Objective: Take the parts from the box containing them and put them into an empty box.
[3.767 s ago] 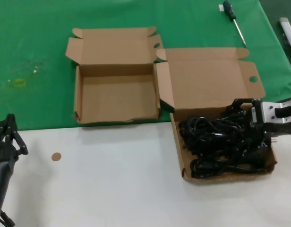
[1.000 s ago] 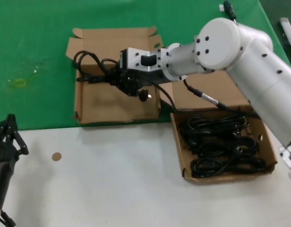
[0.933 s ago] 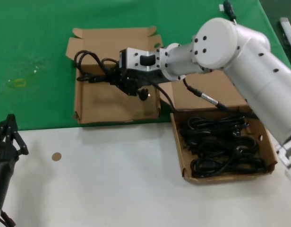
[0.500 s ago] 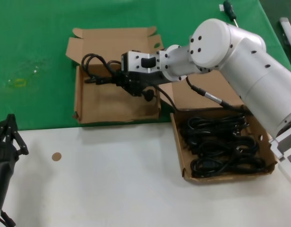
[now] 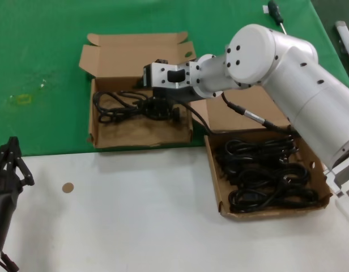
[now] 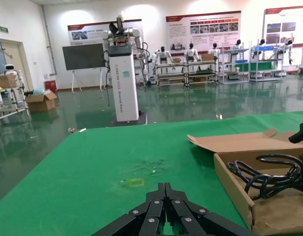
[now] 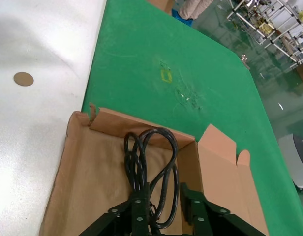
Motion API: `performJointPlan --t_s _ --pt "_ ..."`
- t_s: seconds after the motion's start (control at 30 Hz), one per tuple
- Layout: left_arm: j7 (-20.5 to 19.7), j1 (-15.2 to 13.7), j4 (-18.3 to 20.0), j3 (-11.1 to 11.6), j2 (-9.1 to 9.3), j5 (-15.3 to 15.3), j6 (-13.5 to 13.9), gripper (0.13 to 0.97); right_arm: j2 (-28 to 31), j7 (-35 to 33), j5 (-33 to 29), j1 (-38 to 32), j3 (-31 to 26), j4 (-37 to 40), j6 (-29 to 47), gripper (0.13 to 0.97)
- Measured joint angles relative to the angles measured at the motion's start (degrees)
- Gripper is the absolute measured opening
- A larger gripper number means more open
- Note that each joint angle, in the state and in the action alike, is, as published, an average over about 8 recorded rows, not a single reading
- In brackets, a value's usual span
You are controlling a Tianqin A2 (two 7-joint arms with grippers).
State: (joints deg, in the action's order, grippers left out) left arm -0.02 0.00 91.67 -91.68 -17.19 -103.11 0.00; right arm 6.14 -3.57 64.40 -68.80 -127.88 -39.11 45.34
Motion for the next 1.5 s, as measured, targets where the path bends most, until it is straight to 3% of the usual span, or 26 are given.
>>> performJointPlan --t_s 0.43,0.7,0.83,0.93,1.1,1.23,1.4,1.5 --pt "0.00 0.00 0.00 0.00 0.00 0.00 0.00 0.152 2.06 4.20 -1.64 1.50 0.03 -6.84 1.20 0.406" --pt "0.00 0.00 0.00 0.00 0.00 0.00 0.00 0.153 3.08 5.80 -2.02 2.10 0.43 -9.82 1.60 0.622" --pt "0.00 0.00 0.00 0.00 0.00 0.00 0.00 0.156 3.16 5.83 -1.73 2.60 0.71 -10.19 1.27 0.622" --pt "0.00 0.00 0.00 0.00 0.00 0.00 0.00 0.157 3.30 5.80 -1.02 3.76 1.33 -10.93 0.45 0.692" --pt "0.00 0.00 0.00 0.00 0.00 0.00 0.00 0.198 3.70 5.68 1.02 7.10 3.13 -13.07 -1.91 0.808" --pt "0.00 0.00 0.00 0.00 0.00 0.00 0.00 0.222 4.08 5.55 3.00 10.34 4.86 -15.14 -4.19 0.851" --pt "0.00 0.00 0.00 0.00 0.00 0.00 0.00 0.308 4.61 5.40 5.71 14.78 7.24 -17.98 -7.31 0.923" --pt "0.00 0.00 0.00 0.00 0.00 -0.01 0.00 0.359 4.93 5.31 7.34 17.44 8.67 -19.68 -9.19 0.923"
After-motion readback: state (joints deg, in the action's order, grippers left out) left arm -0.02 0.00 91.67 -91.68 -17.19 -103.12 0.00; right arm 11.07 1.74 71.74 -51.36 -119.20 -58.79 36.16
